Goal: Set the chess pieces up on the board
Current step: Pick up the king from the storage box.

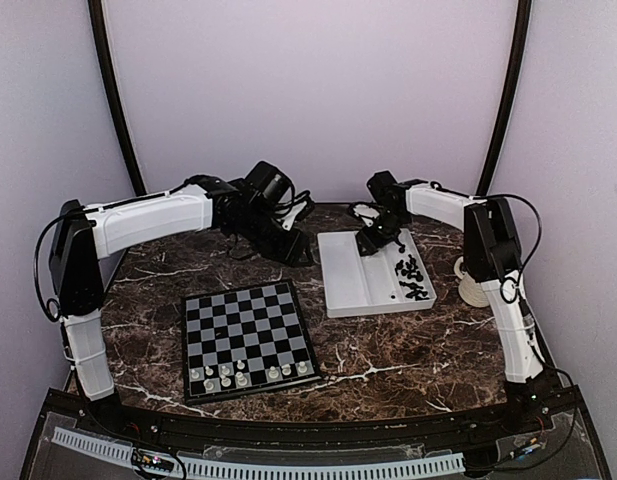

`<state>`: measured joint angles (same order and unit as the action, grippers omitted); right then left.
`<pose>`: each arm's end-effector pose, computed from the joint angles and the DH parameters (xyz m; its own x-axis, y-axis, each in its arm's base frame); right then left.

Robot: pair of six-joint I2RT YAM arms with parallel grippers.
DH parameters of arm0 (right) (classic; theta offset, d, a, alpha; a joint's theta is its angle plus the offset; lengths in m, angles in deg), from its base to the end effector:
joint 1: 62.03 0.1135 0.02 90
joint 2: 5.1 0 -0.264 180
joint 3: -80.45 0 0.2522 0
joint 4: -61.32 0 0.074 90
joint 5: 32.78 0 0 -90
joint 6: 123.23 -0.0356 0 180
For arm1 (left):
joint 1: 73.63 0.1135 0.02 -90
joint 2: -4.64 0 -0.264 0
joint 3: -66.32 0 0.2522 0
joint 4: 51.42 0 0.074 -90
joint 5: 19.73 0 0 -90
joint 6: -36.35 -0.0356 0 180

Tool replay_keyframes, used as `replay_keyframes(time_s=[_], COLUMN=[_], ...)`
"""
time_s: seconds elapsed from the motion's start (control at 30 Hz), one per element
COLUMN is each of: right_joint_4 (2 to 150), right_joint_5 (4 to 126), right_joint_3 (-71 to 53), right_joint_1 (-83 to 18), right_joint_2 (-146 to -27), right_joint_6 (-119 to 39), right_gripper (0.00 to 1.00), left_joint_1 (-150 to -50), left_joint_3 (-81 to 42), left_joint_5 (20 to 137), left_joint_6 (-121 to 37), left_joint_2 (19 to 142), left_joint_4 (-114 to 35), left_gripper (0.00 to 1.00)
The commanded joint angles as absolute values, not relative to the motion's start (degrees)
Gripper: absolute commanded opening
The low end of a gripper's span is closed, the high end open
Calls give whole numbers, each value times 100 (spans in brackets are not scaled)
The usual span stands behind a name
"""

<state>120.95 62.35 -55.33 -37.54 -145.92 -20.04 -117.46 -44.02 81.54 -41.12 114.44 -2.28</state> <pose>0.4744 0.2196 0.1592 -0.6987 -0.5680 -0.4350 -0.6236 0.7815 -0.0189 0.3080 -0.3053 0.2826 -0.6958 0.3730 -0.6138 0.6366 0.7160 -0.2866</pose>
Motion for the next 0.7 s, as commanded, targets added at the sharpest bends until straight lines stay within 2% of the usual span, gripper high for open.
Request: replay_keyframes(time_s=[0.0, 0.2, 0.57, 0.67], right_joint_4=[12393, 12415, 12421, 12415], right_joint_5=[6453, 6857, 6561, 6619], right_joint_3=[-5016, -4703, -5389, -5510], right_joint_1=[-3786, -3786, -3802, -3834], right_joint_2=[-14272, -14040, -14598, -14737], right_joint_6=[-2048, -2006, -2176, -2225], right_gripper=[56, 50, 42, 35], left_joint_1=[-11725, -11737, -11730, -11726], left_joint_3=[-4262, -4178, -4099, -4081], left_joint_5=[8294, 8339, 8399, 8404], left_joint_6=[-4052, -4026, -3985, -3962], left_joint_2=[11388, 11388, 11331, 11322], left_joint_4=[-322, -433, -457, -473], left_gripper=[48, 48, 48, 48])
